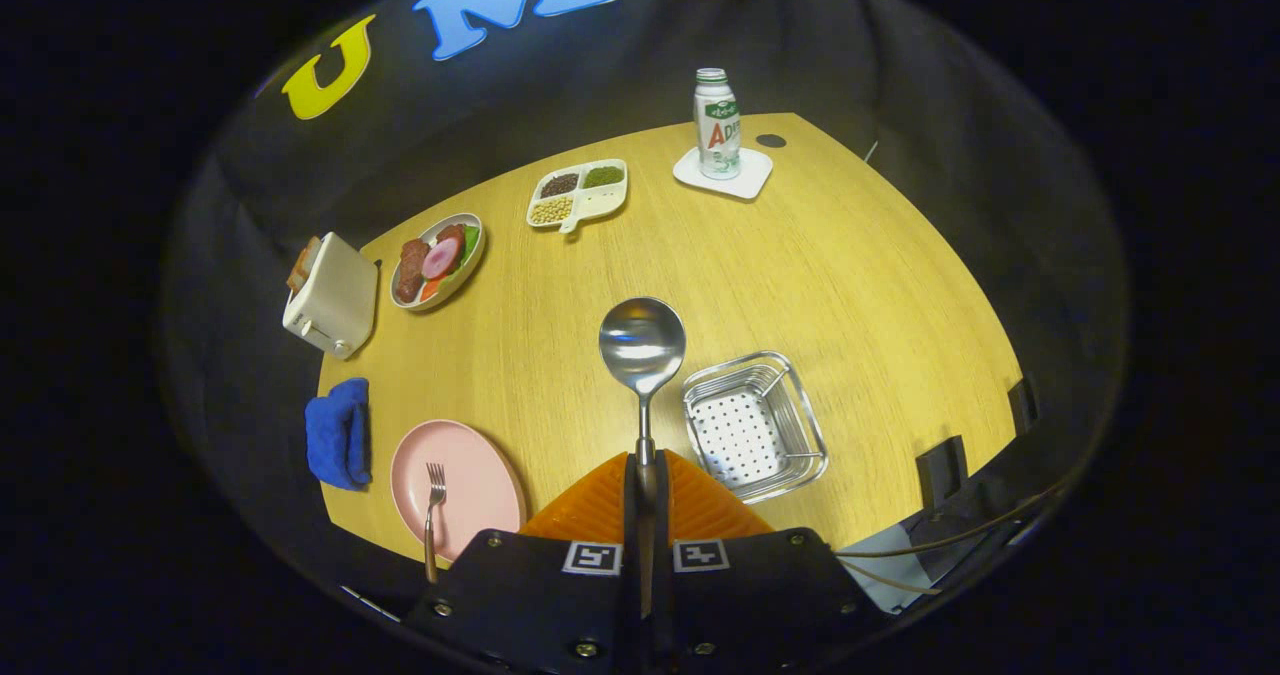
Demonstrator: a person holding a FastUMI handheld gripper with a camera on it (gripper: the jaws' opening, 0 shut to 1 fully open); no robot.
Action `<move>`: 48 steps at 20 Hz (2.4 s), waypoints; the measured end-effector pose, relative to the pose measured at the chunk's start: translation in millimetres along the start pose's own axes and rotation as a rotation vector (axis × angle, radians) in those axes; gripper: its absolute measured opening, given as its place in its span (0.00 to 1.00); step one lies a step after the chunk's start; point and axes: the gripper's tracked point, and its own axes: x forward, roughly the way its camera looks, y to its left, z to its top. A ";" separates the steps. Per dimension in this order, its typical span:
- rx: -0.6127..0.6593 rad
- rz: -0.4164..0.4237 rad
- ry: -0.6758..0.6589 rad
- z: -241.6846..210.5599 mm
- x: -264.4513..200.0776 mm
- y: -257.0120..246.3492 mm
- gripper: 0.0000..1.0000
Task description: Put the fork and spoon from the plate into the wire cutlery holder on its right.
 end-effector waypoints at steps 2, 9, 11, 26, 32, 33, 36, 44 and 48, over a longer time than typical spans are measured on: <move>0.002 -0.020 0.021 -5.4 -2.4 -18.0 0.05; 0.029 -0.042 0.167 -33.5 0.5 -49.2 0.05; 0.021 -0.053 0.201 -37.6 1.8 -55.2 0.05; 0.009 -0.044 0.167 -9.6 -0.8 -58.5 0.13; 0.004 -0.045 0.064 13.4 -16.6 -54.9 0.13; 0.004 -0.039 0.047 16.8 -20.2 -52.5 0.13; 0.010 -0.024 0.008 25.7 -29.3 -43.2 0.13; -0.040 0.009 -0.078 35.6 -44.6 -12.3 0.13; -0.103 0.037 -0.110 34.8 -50.6 13.6 0.13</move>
